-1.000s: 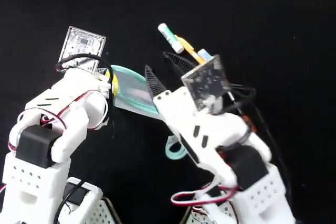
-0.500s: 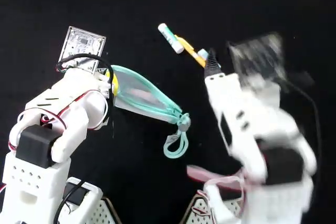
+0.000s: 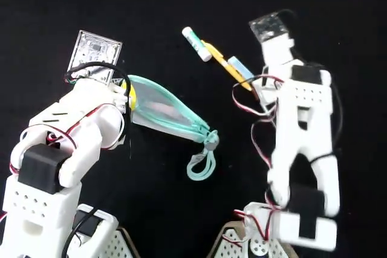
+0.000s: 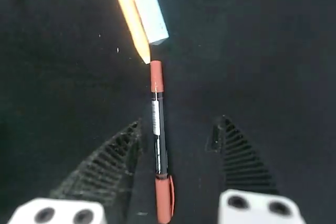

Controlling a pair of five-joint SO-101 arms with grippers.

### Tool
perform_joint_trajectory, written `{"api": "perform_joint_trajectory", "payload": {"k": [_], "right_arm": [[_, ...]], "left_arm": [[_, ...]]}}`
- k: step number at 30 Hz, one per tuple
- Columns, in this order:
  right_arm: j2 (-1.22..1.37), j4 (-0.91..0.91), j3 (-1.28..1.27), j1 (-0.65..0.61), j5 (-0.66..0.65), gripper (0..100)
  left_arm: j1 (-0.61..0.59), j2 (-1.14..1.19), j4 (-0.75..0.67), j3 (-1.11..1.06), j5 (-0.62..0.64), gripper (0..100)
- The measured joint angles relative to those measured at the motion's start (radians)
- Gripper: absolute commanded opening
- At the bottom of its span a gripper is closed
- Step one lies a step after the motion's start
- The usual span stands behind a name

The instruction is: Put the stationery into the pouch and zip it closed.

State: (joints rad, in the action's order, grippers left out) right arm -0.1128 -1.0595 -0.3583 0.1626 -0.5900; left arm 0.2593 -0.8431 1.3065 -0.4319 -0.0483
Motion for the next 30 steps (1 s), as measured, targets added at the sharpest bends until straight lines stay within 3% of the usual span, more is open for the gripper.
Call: {"api": "perform_joint_trajectory", "payload": {"k": [20,22,24,30], "right_arm": [[0.456,0.133,0.071,0.003,-0.052,21.3],[0.473,0.13,0.091,0.005,-0.052,15.8],[0.474,0.13,0.094,0.006,-0.052,2.2],[0.477,0.138,0.121,0.021,-0.051,1.2]], "left_arm": [[0.002,0.0,0.0,0.0,-0.003,3],[0.002,0.0,0.0,0.0,-0.003,3],[0.002,0.0,0.002,0.0,-0.006,3],[0.002,0.0,0.005,0.0,-0.012,3]]}}
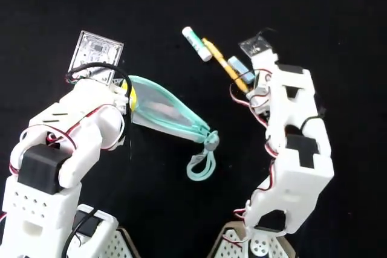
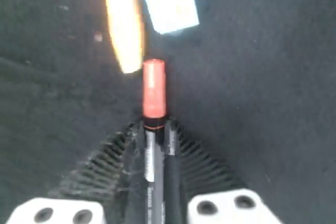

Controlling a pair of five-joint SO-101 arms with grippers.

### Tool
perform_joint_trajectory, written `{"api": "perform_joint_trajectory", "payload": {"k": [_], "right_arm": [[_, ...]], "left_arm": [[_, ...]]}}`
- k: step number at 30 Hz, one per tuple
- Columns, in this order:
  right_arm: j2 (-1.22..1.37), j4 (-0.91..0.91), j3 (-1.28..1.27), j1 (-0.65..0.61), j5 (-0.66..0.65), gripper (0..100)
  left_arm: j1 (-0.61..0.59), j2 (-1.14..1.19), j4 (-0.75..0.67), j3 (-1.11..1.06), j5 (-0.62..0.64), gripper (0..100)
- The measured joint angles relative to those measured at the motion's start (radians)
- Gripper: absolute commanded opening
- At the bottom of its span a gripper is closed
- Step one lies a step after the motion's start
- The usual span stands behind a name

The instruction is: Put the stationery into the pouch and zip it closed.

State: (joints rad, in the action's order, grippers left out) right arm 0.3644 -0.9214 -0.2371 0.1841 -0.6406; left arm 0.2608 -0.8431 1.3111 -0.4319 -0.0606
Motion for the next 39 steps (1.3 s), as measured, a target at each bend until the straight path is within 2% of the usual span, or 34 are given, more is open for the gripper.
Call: {"api": "perform_joint_trajectory", "payload": {"k": [6,16,20,27,30,36,39], "right_arm": [[-0.071,-0.052,-0.04,0.061,0.021,1.2],[-0.623,-0.015,-0.534,0.08,0.025,1.2],[-0.749,-0.043,-0.631,0.078,0.025,1.3],[-0.687,-0.069,-0.638,0.078,0.006,1.5],[-0.606,-0.012,-0.637,0.112,-0.017,1.6],[-0.414,0.101,-0.552,0.245,-0.031,14.9],[-0.359,0.094,-0.512,0.253,-0.071,15.1]], "left_arm": [[0.0,0.0,0.0,0.0,0.0,3],[0.0,0.0,0.0,0.0,0.0,3],[0.0,0.0,0.0,0.0,0.0,3],[0.0,0.0,0.012,0.0,0.0,3],[0.0,0.0,0.02,0.0,0.0,3],[0.002,0.0,0.02,0.0,0.0,3],[0.002,0.0,0.02,0.0,0.0,3]]}}
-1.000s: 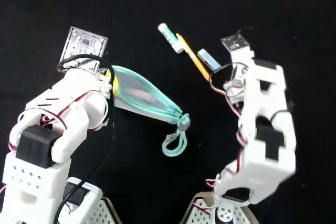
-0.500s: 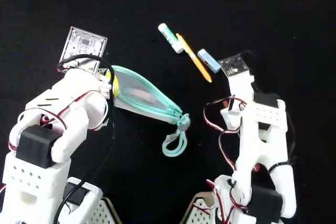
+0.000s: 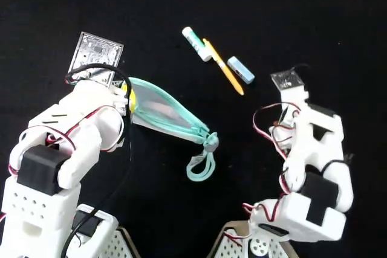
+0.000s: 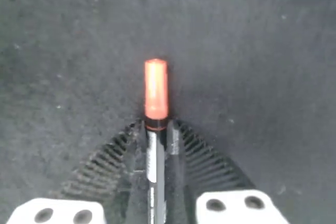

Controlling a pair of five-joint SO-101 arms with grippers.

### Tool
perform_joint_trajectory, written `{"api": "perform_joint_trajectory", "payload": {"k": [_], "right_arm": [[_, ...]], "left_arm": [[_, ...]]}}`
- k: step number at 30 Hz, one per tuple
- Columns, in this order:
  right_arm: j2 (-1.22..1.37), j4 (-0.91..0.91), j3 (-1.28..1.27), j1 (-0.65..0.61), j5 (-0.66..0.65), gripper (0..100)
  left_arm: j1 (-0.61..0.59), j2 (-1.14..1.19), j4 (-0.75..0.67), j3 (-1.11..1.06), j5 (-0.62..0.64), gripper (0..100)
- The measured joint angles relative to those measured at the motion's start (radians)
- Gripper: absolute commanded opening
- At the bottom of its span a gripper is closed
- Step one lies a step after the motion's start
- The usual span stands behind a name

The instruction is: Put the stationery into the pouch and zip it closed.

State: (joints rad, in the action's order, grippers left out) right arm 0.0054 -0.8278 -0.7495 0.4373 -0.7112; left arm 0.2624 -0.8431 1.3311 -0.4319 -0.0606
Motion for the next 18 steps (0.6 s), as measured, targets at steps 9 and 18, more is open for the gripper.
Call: {"api": "perform_joint_trajectory", "payload": {"k": [9,18], "right_arm": [[0.011,-0.103,0.084,0.006,-0.026,15.6],[0.025,-0.173,0.204,-0.123,-0.044,15.3]], "left_arm": [[0.0,0.0,0.0,0.0,0.0,3],[0.0,0.0,0.0,0.0,0.0,3]]}}
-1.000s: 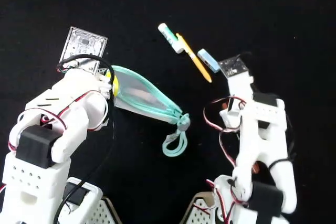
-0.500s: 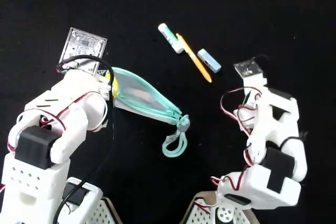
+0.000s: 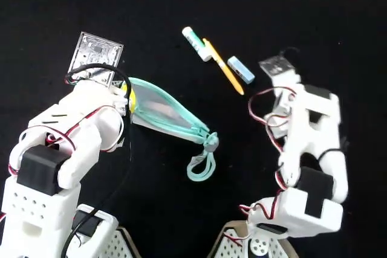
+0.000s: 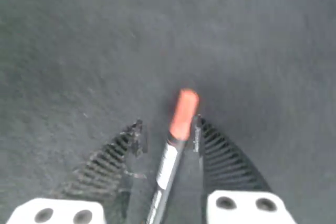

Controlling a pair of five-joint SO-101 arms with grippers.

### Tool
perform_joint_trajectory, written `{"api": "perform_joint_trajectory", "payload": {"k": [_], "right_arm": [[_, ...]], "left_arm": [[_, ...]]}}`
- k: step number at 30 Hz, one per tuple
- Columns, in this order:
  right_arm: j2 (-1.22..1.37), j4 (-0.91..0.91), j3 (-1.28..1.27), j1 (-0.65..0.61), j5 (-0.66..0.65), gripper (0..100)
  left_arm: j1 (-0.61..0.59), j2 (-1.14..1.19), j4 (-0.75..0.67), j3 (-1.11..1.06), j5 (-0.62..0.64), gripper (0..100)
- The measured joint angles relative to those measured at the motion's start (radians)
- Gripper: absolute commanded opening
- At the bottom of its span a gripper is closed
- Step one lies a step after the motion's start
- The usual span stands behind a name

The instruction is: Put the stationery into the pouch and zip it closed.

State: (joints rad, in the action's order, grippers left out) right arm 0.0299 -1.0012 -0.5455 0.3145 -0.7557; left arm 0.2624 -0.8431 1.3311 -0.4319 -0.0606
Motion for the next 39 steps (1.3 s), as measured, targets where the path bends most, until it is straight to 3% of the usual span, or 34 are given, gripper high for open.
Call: {"api": "perform_joint_trajectory", "payload": {"k": [11,31,33,35,39], "right_arm": [[0.198,-0.005,0.123,0.035,-0.012,15.2],[0.198,-0.029,0.132,0.11,-0.087,15.2],[0.198,-0.029,0.132,0.11,-0.087,12.5],[0.209,-0.029,0.135,0.11,-0.092,1.2],[0.23,-0.028,0.152,0.12,-0.092,1.4]], "left_arm": [[0.0,0.0,0.0,0.0,0.0,3],[0.0,0.0,0.0,0.0,0.0,3],[0.0,0.0,0.0,0.0,0.0,3],[0.0,0.0,0.0,0.0,0.0,3],[0.0,0.0,0.0,0.0,0.0,3]]}}
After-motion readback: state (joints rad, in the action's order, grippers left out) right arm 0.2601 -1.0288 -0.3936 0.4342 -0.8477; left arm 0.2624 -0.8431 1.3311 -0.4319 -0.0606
